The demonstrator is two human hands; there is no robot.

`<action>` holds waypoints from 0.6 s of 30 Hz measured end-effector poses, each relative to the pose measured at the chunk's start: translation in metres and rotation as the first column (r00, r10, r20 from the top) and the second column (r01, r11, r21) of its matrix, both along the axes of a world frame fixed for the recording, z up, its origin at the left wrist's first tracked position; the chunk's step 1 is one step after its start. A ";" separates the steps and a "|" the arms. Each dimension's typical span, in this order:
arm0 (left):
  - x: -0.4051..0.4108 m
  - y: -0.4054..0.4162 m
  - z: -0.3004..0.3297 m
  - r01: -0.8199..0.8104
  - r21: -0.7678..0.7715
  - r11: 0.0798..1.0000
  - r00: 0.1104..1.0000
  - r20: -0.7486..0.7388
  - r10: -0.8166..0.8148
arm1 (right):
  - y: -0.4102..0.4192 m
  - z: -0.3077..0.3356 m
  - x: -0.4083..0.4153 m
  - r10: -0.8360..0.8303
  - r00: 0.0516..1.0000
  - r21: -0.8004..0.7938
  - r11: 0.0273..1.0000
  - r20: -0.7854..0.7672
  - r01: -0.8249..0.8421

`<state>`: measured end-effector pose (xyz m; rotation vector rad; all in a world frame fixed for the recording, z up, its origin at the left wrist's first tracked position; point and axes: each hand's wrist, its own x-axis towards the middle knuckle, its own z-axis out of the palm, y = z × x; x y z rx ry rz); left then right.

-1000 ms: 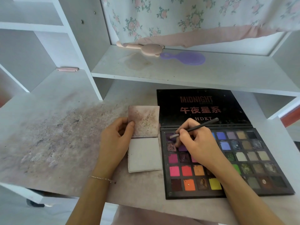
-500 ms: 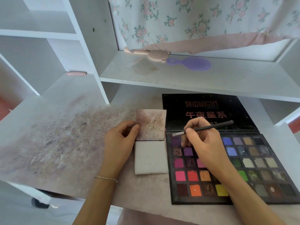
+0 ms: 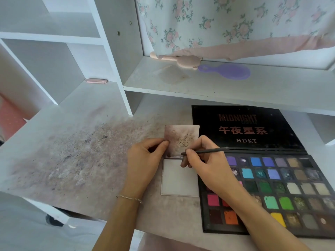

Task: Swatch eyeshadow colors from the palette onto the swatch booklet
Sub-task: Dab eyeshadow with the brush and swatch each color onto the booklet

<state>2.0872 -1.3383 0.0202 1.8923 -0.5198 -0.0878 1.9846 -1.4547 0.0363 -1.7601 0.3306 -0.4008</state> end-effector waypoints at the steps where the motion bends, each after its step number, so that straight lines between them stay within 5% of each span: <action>1: 0.000 0.000 -0.001 -0.002 0.011 1.000 1.000 -0.004 0.002 | 0.000 0.000 0.000 -0.006 1.000 -0.022 1.000 -0.003 0.006; 18: 0.001 -0.002 -0.001 -0.026 0.085 0.996 1.000 0.008 0.025 | 0.002 0.000 0.002 0.088 0.991 -0.123 0.987 -0.101 -0.100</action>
